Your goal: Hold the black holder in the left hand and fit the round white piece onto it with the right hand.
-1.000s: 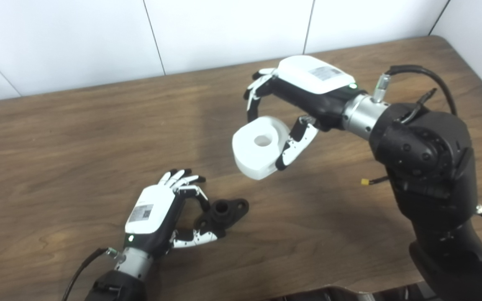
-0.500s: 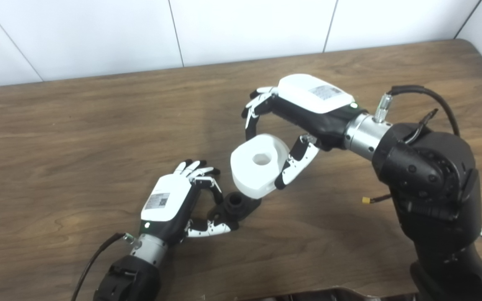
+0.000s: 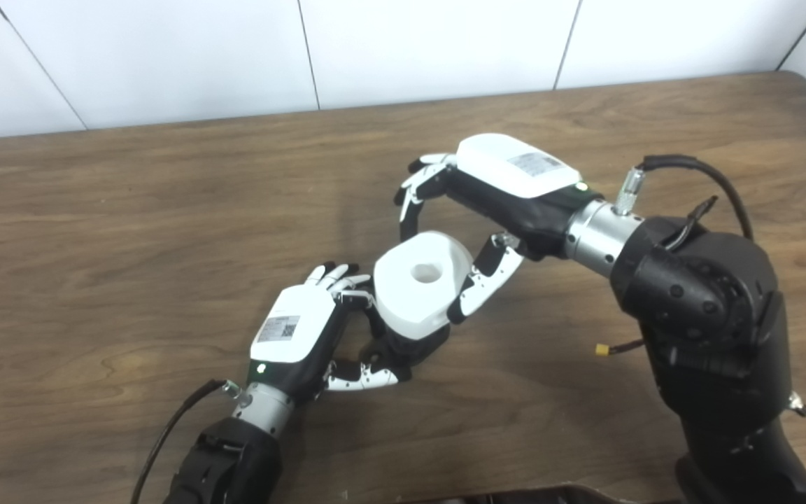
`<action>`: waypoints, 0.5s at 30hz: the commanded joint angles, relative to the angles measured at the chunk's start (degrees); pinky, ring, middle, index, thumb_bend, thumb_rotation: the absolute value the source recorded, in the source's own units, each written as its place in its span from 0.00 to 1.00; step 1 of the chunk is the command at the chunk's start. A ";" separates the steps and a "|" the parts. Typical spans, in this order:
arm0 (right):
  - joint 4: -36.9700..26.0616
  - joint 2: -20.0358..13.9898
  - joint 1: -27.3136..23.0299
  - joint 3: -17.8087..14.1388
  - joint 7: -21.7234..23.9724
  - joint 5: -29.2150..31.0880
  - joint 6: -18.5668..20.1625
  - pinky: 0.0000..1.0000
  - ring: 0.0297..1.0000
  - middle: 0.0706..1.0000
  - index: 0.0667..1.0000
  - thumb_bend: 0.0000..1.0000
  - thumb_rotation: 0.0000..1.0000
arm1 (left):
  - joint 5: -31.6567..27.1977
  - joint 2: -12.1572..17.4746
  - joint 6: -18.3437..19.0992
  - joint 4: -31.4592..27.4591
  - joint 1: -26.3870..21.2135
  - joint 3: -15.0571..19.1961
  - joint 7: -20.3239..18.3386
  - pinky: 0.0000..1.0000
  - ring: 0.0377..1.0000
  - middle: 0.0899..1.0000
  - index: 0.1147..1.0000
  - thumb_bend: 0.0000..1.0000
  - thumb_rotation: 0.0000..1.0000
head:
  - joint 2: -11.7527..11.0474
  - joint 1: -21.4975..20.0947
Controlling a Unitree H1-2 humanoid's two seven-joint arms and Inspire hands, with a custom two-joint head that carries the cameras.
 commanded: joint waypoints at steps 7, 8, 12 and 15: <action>1.17 0.70 -0.17 1.08 -3.72 -0.09 -2.29 0.80 0.90 0.77 0.45 0.52 0.13 | 1.59 -0.10 1.18 1.10 -0.04 -1.18 -2.37 0.98 0.93 0.81 0.42 0.52 0.05 | 0.20 0.09; 1.32 0.72 -0.01 1.16 -3.82 -0.22 -2.33 0.80 0.90 0.77 0.45 0.52 0.13 | 1.61 -0.10 1.21 1.11 -0.05 -1.21 -2.34 0.98 0.92 0.81 0.42 0.52 0.05 | 0.20 0.09; 1.76 0.64 0.49 1.41 -4.51 -0.10 -2.68 0.79 0.90 0.77 0.45 0.52 0.13 | 1.67 -0.10 1.45 1.03 -0.16 -1.34 -2.41 0.97 0.92 0.81 0.42 0.52 0.05 | 0.33 0.14; 1.76 0.60 0.68 1.56 -4.37 -0.04 -2.49 0.79 0.90 0.77 0.45 0.52 0.13 | 1.71 -0.07 1.59 1.06 -0.20 -1.43 -2.38 0.98 0.92 0.81 0.42 0.52 0.05 | 0.46 0.05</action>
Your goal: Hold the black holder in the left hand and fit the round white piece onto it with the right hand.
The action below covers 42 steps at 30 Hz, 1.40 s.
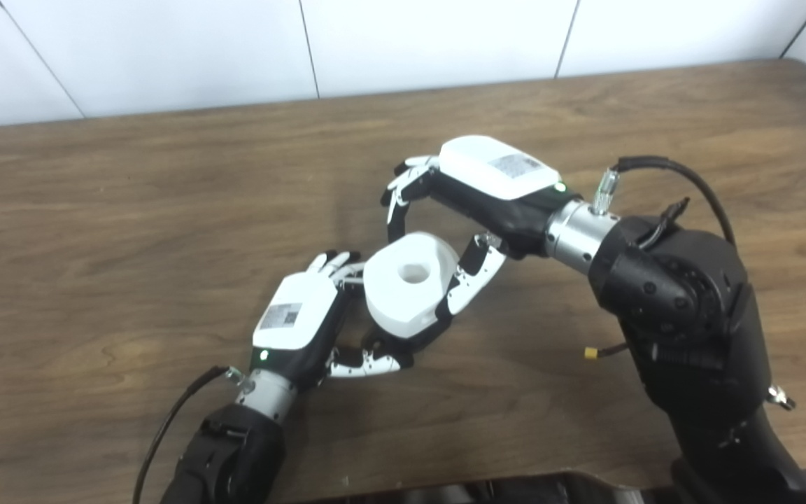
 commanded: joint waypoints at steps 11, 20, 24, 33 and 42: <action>-0.13 -0.51 -0.19 -0.36 -2.90 0.83 -1.77 0.79 0.89 0.77 0.45 0.52 0.13 | 1.58 0.11 1.35 0.52 -0.08 -1.34 -2.66 0.99 0.93 0.81 0.42 0.52 0.05 | 0.34 0.19; 0.36 -1.11 1.30 -0.25 -4.66 1.60 -2.37 0.80 0.90 0.77 0.45 0.52 0.13 | 1.45 -0.05 1.82 -0.10 0.04 -1.49 -2.73 0.99 0.93 0.81 0.42 0.52 0.05 | 0.78 0.62; 0.54 -1.66 1.80 -0.27 -5.23 2.37 -2.80 0.80 0.90 0.77 0.45 0.52 0.13 | 1.82 -0.28 2.12 -0.36 0.02 -1.70 -2.95 0.99 0.93 0.81 0.42 0.52 0.05 | 0.76 0.91; 0.97 -1.77 2.54 0.10 -6.32 2.30 -3.01 0.80 0.90 0.78 0.45 0.52 0.13 | 2.31 -0.65 2.48 -0.24 -0.16 -2.07 -3.03 0.98 0.92 0.81 0.42 0.52 0.06 | 0.81 1.19; 1.34 -1.44 3.08 0.93 -7.29 2.11 -3.53 0.79 0.90 0.78 0.45 0.52 0.13 | 2.84 -0.98 2.82 -0.10 -0.16 -2.42 -2.70 0.98 0.92 0.81 0.42 0.52 0.06 | 0.80 1.45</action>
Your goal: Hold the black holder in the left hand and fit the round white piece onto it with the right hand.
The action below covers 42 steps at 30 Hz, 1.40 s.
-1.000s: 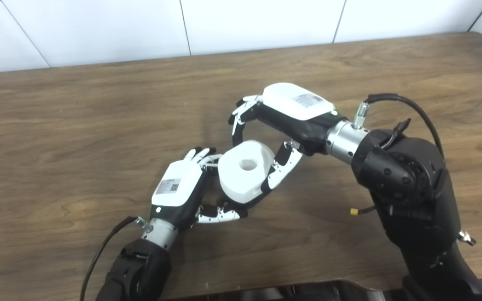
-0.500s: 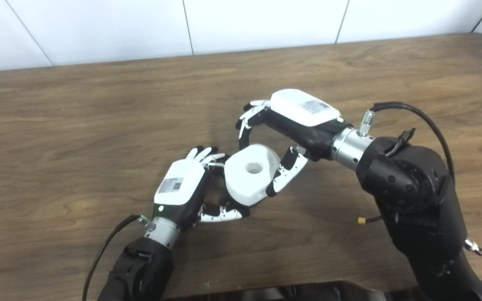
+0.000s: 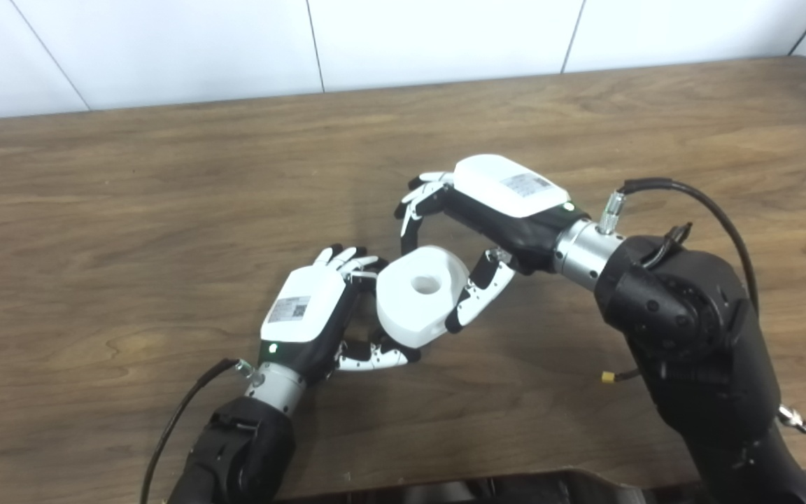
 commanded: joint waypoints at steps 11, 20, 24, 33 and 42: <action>0.12 0.84 -0.68 1.13 -2.98 -0.92 -1.85 0.78 0.90 0.77 0.45 0.52 0.13 | 1.73 -0.50 0.66 0.50 0.11 -1.47 -2.11 0.98 0.92 0.81 0.42 0.52 0.06 | -0.10 0.29; 0.72 0.53 -0.68 1.42 -3.22 -1.14 -2.48 0.76 0.89 0.76 0.45 0.52 0.13 | 1.50 -0.35 0.61 0.36 0.07 -1.33 -2.10 0.98 0.92 0.81 0.42 0.52 0.06 | -0.06 -0.88; 0.68 0.03 -0.62 1.26 -3.10 -1.32 -2.68 0.76 0.89 0.76 0.45 0.52 0.13 | 1.68 -0.19 0.69 0.28 0.00 -1.33 -2.37 0.98 0.92 0.81 0.42 0.52 0.06 | -0.06 -0.88; 0.95 -0.98 0.05 0.90 -2.85 -1.86 -2.89 0.76 0.89 0.77 0.45 0.52 0.14 | 1.60 -0.09 0.71 0.29 -0.07 -1.23 -2.39 0.97 0.92 0.81 0.42 0.52 0.05 | 0.04 -1.45; 0.72 -1.40 0.24 0.59 -2.74 -1.58 -3.45 0.76 0.89 0.77 0.46 0.52 0.15 | 1.00 0.22 0.44 0.44 -0.09 -1.01 -2.36 0.97 0.92 0.80 0.42 0.52 0.06 | -0.11 -1.81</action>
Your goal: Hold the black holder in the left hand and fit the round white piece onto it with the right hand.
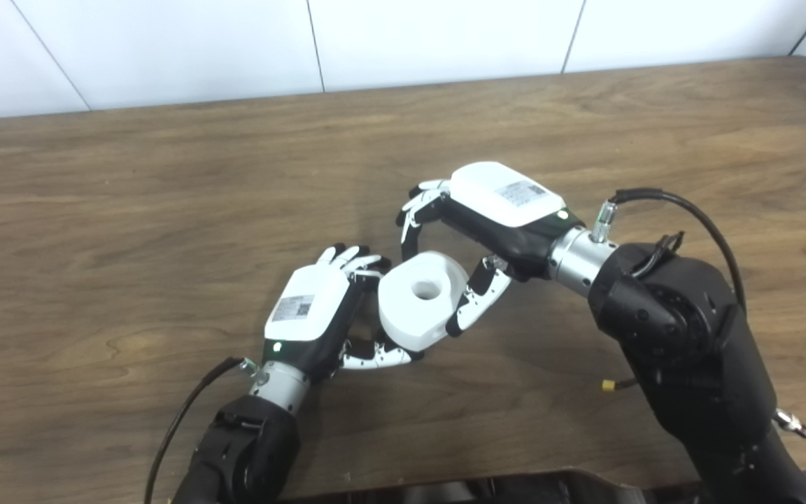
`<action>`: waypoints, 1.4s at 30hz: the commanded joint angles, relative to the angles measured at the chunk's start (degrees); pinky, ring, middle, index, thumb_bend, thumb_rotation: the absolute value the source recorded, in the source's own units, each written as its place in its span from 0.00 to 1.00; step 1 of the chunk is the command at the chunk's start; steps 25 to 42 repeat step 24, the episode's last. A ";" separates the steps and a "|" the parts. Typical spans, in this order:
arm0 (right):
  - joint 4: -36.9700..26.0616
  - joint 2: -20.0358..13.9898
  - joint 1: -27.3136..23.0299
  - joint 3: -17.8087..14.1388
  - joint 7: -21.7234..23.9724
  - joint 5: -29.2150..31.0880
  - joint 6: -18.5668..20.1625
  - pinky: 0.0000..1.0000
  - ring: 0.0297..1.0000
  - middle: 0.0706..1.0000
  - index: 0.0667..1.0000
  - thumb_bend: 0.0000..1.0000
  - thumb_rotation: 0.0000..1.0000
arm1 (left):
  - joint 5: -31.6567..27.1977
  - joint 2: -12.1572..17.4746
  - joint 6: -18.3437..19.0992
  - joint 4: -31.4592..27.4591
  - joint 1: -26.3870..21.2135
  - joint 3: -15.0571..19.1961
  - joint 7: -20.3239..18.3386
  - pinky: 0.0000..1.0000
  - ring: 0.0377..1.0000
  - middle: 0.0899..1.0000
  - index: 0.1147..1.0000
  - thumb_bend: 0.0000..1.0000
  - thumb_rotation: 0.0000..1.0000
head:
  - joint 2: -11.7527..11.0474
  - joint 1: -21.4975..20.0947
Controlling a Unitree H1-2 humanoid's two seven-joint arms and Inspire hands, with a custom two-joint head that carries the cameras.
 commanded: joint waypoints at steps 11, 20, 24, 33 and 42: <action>-3.43 -1.29 -1.47 -0.54 3.20 -1.12 -0.28 0.82 0.94 0.89 0.81 0.99 0.45 | 0.95 0.23 0.72 0.42 0.03 -0.80 -2.52 0.97 0.91 0.80 0.43 0.52 0.08 | -0.11 -0.07; -4.15 -1.34 -1.78 -1.11 5.40 -1.91 -0.22 0.93 1.00 1.00 0.94 1.00 0.49 | 1.07 0.24 1.57 0.11 -0.24 -0.86 -4.15 0.99 0.93 0.82 0.60 0.76 0.24 | -0.14 -0.12; -4.03 -1.23 -1.93 -1.20 6.04 -2.16 -0.16 0.95 1.00 1.00 0.95 1.00 0.50 | 2.28 0.30 2.07 -0.15 -0.42 -0.99 -5.21 0.99 0.93 0.82 0.69 0.83 0.31 | -0.22 -0.02; -4.03 -1.23 -1.93 -1.20 6.04 -2.16 -0.16 0.95 1.00 1.00 0.95 1.00 0.50 | 2.28 0.30 2.07 -0.15 -0.42 -0.99 -5.21 0.99 0.93 0.82 0.69 0.83 0.31 | -0.22 -0.02; -4.03 -1.23 -1.93 -1.20 6.04 -2.16 -0.16 0.95 1.00 1.00 0.95 1.00 0.50 | 2.28 0.30 2.07 -0.15 -0.42 -0.99 -5.21 0.99 0.93 0.82 0.69 0.83 0.31 | -0.22 -0.02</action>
